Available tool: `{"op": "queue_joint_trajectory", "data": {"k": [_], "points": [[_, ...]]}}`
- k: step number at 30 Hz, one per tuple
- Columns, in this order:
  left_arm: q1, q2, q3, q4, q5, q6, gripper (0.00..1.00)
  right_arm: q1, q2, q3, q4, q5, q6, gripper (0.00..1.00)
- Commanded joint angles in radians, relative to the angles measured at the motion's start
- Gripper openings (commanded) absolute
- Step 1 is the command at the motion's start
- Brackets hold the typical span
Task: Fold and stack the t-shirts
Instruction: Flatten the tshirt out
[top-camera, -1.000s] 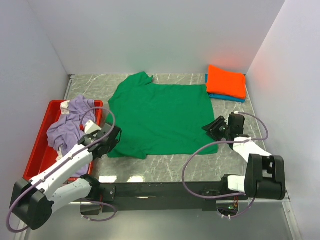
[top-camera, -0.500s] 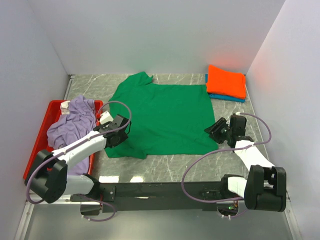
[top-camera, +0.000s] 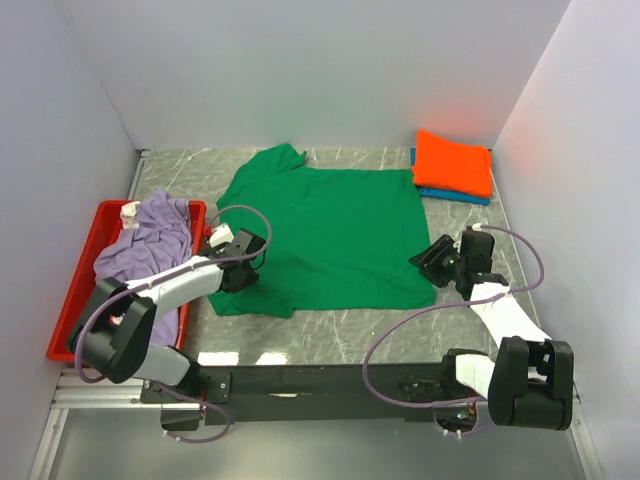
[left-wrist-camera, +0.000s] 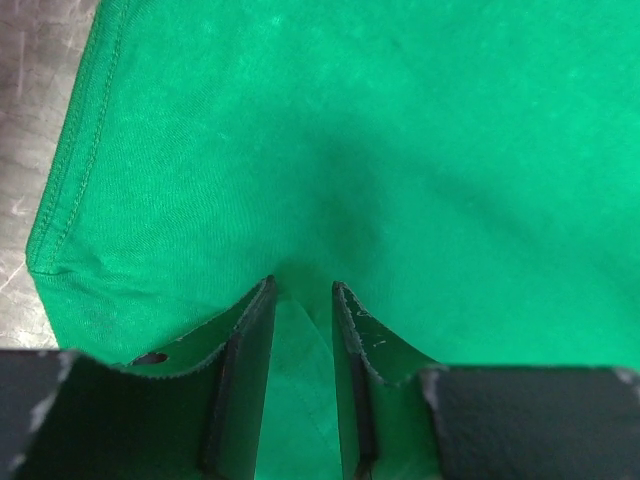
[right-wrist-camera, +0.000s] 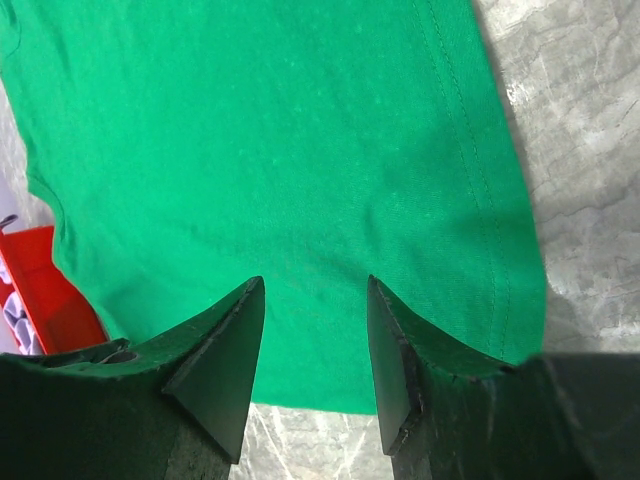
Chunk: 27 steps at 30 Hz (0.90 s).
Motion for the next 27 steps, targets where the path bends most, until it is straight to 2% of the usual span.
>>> {"op": "queue_joint_trajectory", "data": {"k": [1, 9, 21, 27], "points": [[0.003, 0.018, 0.006, 0.017, -0.001, 0.009, 0.34, -0.005, 0.0, 0.005, 0.014, 0.01, -0.021, 0.53], [0.003, 0.0, -0.019, 0.013, 0.02, -0.005, 0.3, -0.005, -0.002, -0.006, 0.017, 0.01, -0.021, 0.53], [0.003, -0.057, -0.033, -0.044, 0.006, -0.006, 0.3, -0.008, -0.008, -0.024, 0.032, 0.001, -0.013, 0.53], [0.003, -0.036, -0.028, -0.052, 0.016, 0.006, 0.29, -0.008, 0.001, -0.032, 0.041, -0.007, -0.012, 0.53]]}}
